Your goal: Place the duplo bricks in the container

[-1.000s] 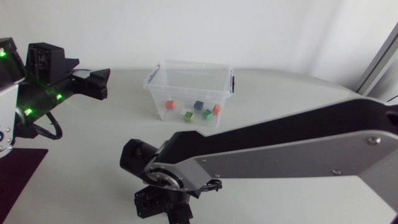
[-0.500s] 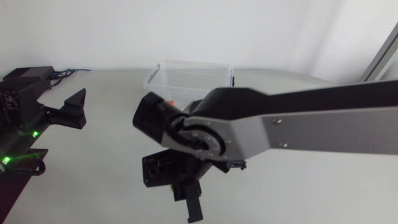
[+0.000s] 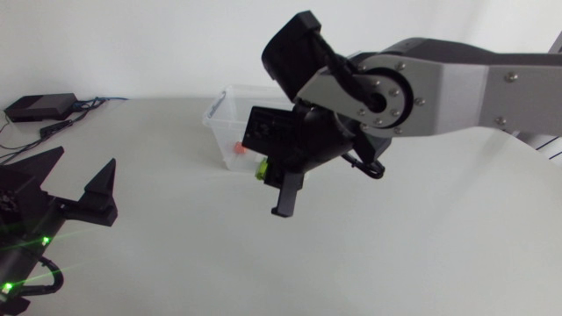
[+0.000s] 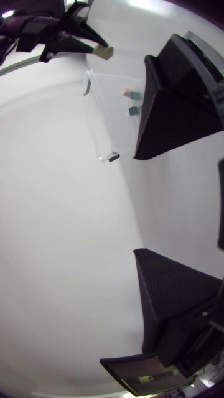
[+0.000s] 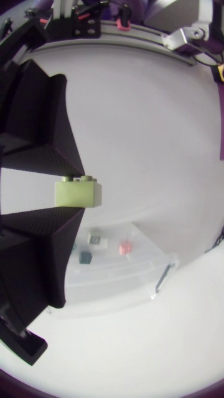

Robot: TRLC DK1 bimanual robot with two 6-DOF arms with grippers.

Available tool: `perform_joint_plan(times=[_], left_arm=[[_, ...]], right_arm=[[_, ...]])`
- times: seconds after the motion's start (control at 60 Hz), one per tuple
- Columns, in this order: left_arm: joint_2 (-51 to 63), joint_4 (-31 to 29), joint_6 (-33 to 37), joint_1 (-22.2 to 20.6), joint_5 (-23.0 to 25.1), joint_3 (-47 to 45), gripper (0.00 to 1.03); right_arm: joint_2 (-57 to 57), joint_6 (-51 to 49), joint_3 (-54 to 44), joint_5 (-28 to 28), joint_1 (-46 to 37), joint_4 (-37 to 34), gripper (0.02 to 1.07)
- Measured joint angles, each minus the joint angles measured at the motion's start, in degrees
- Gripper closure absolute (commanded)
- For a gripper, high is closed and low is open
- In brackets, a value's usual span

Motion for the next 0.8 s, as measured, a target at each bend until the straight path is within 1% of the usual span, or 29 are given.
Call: perform_joint_plan(times=[0.2, 0.383, 0.517, 0.617, 0.8], left_arm=[[-6.4, -3.1, -0.3, 1.2, 0.8, -3.3, 0.04], [-16.3, -6.7, -4.6, 2.8, 1.0, -6.8, 0.04], [-23.8, -12.1, -6.8, 3.0, 1.0, -7.5, 0.04], [-26.4, -13.0, -7.8, 3.3, 1.0, -7.6, 0.04], [-28.0, -13.7, -10.8, 5.9, 0.7, -7.6, 0.04]], right_arm=[[0.0, 2.8, 2.6, 0.5, -4.6, 6.4, 0.84], [0.4, 5.1, 4.2, 1.6, -8.0, 12.3, 0.83], [2.5, 6.6, 5.7, 1.8, -10.4, 17.2, 0.83], [4.8, 7.8, 6.3, 1.8, -11.9, 20.1, 0.83], [9.6, 10.1, 6.4, 1.8, -13.7, 26.8, 0.83]])
